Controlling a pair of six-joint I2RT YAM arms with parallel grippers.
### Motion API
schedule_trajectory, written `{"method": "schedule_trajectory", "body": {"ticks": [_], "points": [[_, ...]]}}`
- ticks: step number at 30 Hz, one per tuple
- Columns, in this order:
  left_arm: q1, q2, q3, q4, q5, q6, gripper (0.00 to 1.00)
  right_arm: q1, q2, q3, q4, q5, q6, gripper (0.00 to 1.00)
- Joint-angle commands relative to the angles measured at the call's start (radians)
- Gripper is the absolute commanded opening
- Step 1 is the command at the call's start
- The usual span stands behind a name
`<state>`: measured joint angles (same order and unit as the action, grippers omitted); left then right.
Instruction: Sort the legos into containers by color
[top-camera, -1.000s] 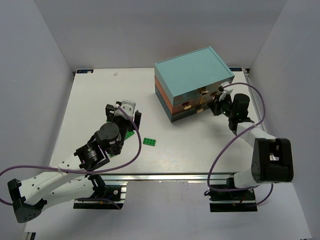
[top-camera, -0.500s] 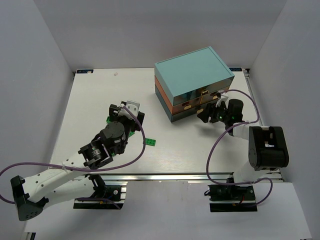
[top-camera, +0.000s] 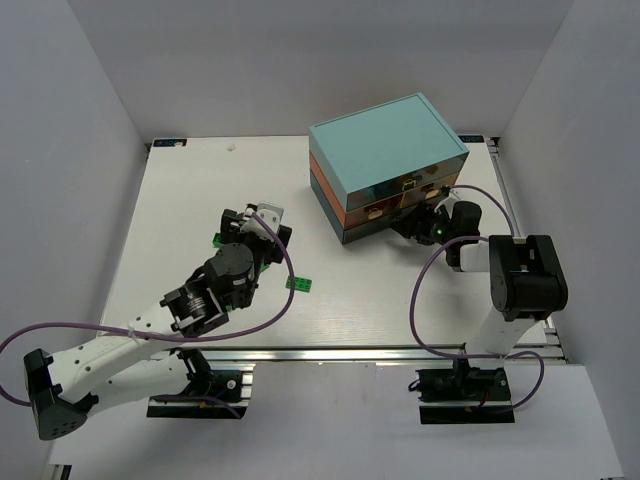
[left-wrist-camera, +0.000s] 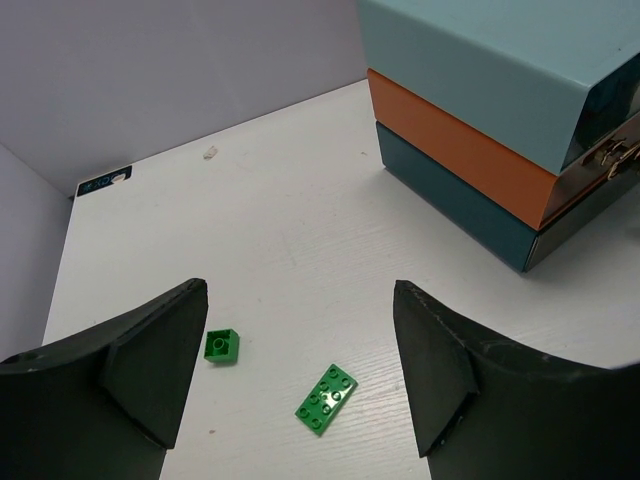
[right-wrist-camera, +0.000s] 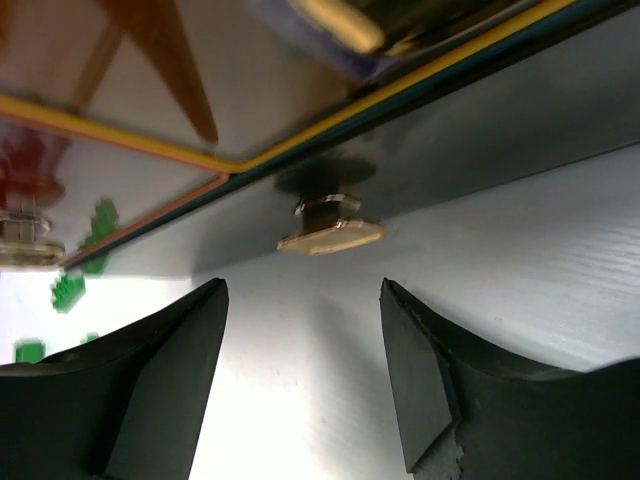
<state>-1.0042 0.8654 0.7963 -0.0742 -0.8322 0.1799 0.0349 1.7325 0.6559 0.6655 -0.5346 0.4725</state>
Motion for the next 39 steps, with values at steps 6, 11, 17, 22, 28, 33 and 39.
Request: {"method": "schedule_trajectory", "body": {"ticks": [6, 11, 17, 22, 28, 33, 39], "points": [[-0.004, 0.004, -0.006, 0.022, -0.019, 0.013, 0.85, 0.0, 0.022, -0.045, 0.276, 0.084, 0.149, 0.67], [-0.004, 0.017, -0.006, 0.021, -0.022, 0.015, 0.84, 0.003, 0.091, 0.0, 0.284, 0.067, 0.183, 0.63], [-0.004, 0.018, -0.011, 0.027, -0.028, 0.021, 0.85, 0.0, 0.147, 0.025, 0.307, 0.047, 0.198, 0.52], [-0.004, 0.023, -0.011, 0.027, -0.028, 0.023, 0.85, -0.006, 0.16, 0.011, 0.362, 0.032, 0.195, 0.3], [-0.004, 0.026, -0.014, 0.027, -0.027, 0.024, 0.86, -0.019, 0.131, -0.038, 0.385, 0.015, 0.166, 0.18], [-0.004, 0.026, -0.011, 0.024, -0.021, 0.018, 0.85, -0.07, 0.085, -0.09, 0.356, -0.018, 0.137, 0.18], [-0.004, 0.029, -0.011, 0.022, -0.028, 0.016, 0.86, -0.093, 0.14, -0.039, 0.319, -0.036, 0.149, 0.5]]}}
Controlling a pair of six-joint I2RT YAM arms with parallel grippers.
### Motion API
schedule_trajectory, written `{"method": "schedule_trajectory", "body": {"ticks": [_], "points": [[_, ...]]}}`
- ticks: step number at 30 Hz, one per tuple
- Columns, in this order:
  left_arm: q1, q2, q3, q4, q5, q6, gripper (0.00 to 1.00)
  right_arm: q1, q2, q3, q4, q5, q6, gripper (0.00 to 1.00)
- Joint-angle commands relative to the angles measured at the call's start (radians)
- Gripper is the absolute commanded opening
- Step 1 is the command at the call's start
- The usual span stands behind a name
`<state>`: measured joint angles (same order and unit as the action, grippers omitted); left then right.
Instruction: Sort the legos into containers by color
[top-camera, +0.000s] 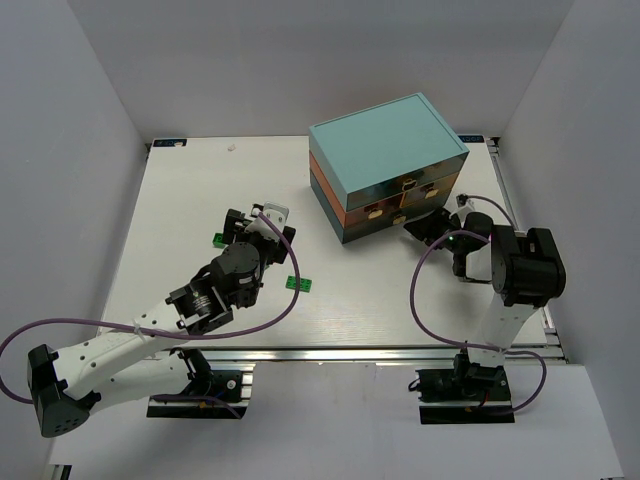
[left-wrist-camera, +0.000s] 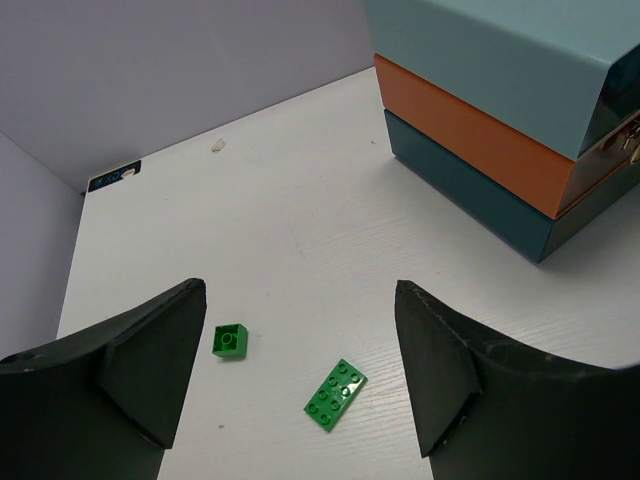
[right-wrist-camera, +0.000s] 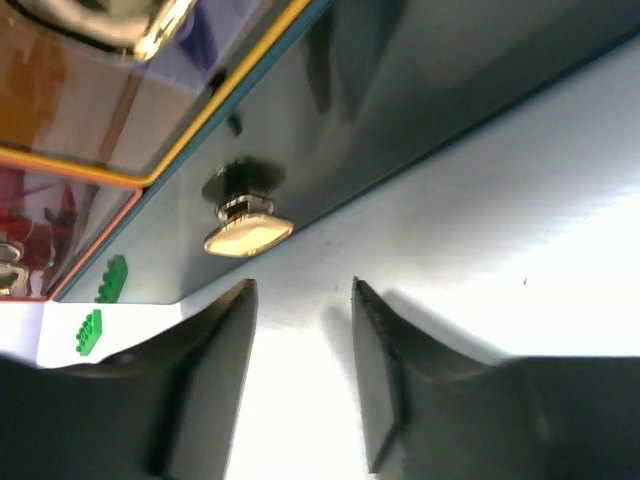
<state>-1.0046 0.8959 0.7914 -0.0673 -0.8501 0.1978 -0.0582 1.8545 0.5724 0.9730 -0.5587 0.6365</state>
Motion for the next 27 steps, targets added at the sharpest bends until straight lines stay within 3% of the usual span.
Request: {"method": "schedule_trajectory", "body": {"ticks": [1, 4, 7, 17, 27], "points": [[-0.003, 0.0, -0.009, 0.02, -0.013, 0.002, 0.86, 0.0, 0.029, 0.055, 0.022, -0.013, -0.011, 0.54], [-0.003, 0.008, -0.011, 0.02, -0.015, 0.003, 0.86, 0.001, 0.078, 0.107, 0.01, -0.047, 0.014, 0.66], [-0.003, 0.021, -0.011, 0.018, -0.015, 0.006, 0.86, 0.003, 0.098, 0.127, -0.003, -0.082, 0.022, 0.69], [-0.003, 0.035, -0.011, 0.018, -0.01, 0.006, 0.86, 0.011, 0.138, 0.175, 0.019, -0.113, 0.058, 0.65], [-0.003, 0.044, -0.011, 0.018, -0.01, 0.006, 0.86, 0.027, 0.158, 0.149, 0.157, -0.121, 0.155, 0.62]]}}
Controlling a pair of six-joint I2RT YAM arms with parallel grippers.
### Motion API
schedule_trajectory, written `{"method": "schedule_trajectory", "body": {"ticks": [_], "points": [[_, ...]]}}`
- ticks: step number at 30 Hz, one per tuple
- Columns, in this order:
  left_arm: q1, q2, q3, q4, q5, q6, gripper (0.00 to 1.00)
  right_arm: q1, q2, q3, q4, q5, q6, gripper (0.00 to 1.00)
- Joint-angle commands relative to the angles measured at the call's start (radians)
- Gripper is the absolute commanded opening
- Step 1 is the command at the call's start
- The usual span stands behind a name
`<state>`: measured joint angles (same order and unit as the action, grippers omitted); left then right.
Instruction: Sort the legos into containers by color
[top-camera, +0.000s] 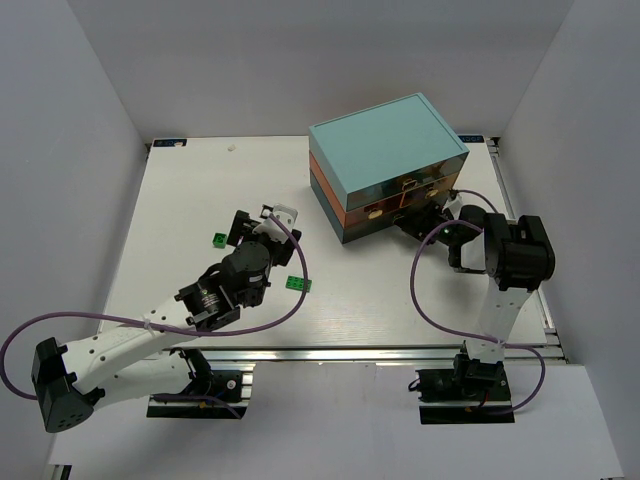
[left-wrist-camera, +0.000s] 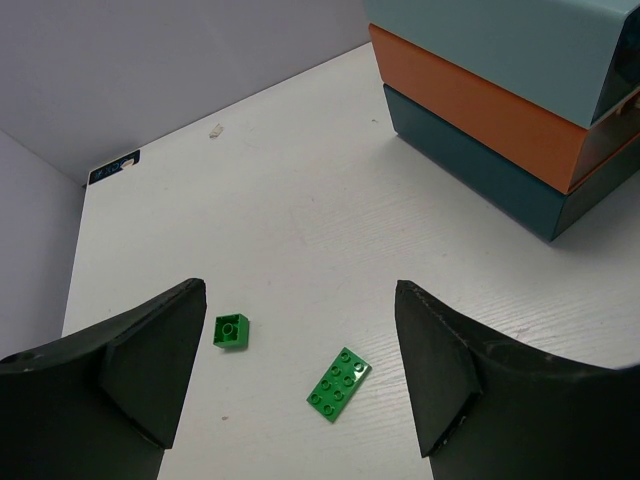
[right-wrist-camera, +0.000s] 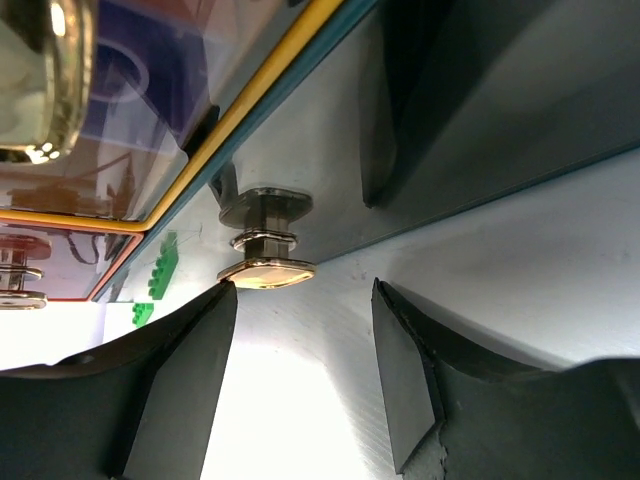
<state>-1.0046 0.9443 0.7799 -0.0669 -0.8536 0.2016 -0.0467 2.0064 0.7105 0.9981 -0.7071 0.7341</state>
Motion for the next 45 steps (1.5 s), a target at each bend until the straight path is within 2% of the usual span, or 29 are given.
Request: {"method": "schedule_trajectory", "body": {"ticks": [1, 9, 21, 29, 31, 41, 45], "points": [[-0.003, -0.002, 0.001, 0.018, -0.007, 0.002, 0.86, 0.018, 0.008, 0.009, 0.145, 0.028, 0.062, 0.62], [-0.003, -0.004, 0.001, 0.018, -0.005, 0.002, 0.86, 0.033, 0.012, 0.014, 0.186, 0.047, 0.096, 0.63], [-0.003, -0.01, -0.001, 0.019, -0.004, 0.005, 0.86, 0.034, 0.017, -0.014, 0.295, 0.028, 0.177, 0.59], [-0.003, -0.007, -0.001, 0.019, -0.007, 0.004, 0.86, 0.045, 0.037, 0.004, 0.286, 0.075, 0.159, 0.6], [-0.003, -0.004, -0.001, 0.019, -0.007, 0.005, 0.86, 0.042, 0.046, 0.006, 0.301, 0.084, 0.16, 0.58], [-0.003, -0.001, -0.002, 0.021, -0.012, 0.007, 0.86, 0.045, 0.069, 0.01, 0.32, 0.086, 0.16, 0.31], [-0.003, -0.001, -0.005, 0.022, -0.015, 0.007, 0.86, 0.042, 0.06, -0.014, 0.335, 0.08, 0.16, 0.26]]}}
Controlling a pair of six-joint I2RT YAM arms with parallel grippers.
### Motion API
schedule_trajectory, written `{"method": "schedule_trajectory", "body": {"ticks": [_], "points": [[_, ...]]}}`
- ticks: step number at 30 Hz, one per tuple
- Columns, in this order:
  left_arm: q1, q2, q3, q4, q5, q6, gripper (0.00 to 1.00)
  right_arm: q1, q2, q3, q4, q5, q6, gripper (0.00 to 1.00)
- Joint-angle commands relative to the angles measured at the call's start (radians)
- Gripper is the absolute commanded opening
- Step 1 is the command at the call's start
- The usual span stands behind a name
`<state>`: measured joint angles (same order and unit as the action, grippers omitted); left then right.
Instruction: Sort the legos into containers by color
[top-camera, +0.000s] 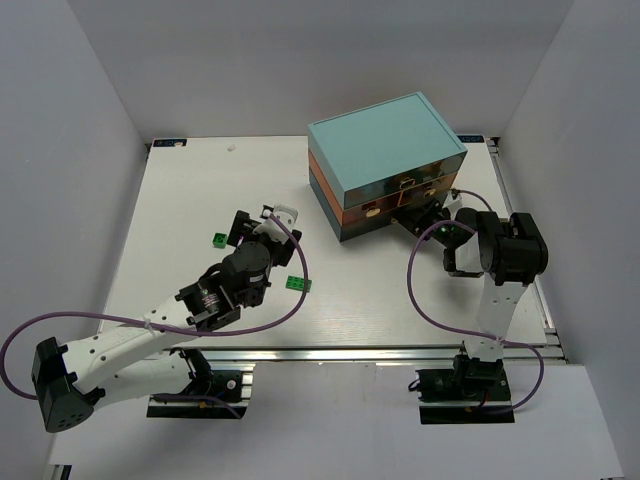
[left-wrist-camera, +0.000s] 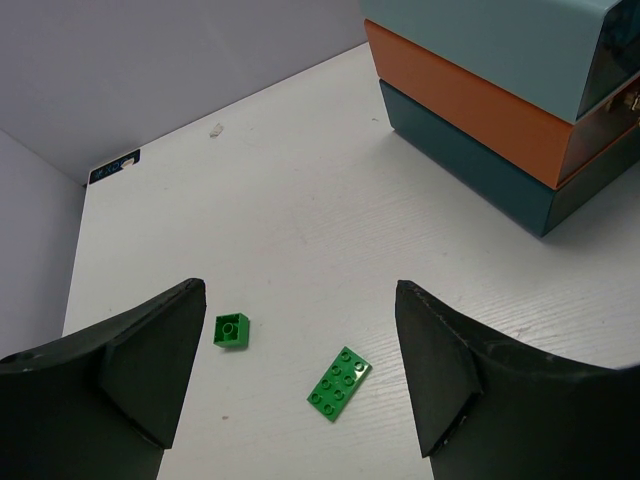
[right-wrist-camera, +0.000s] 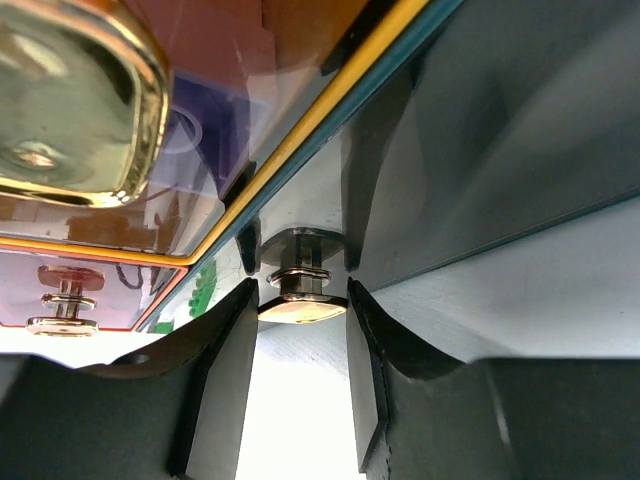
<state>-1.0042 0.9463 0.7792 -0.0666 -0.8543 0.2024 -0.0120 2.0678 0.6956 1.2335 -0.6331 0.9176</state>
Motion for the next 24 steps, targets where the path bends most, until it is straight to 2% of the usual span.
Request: {"method": "schedule_trajectory", "body": {"ticks": [1, 24], "points": [[-0.004, -0.003, -0.005, 0.024, -0.012, 0.006, 0.86, 0.004, -0.005, -0.007, 0.103, 0.0, -0.025, 0.25], [-0.004, 0.006, -0.009, 0.027, -0.014, 0.006, 0.86, -0.092, -0.19, -0.286, 0.078, -0.168, -0.094, 0.24]]}}
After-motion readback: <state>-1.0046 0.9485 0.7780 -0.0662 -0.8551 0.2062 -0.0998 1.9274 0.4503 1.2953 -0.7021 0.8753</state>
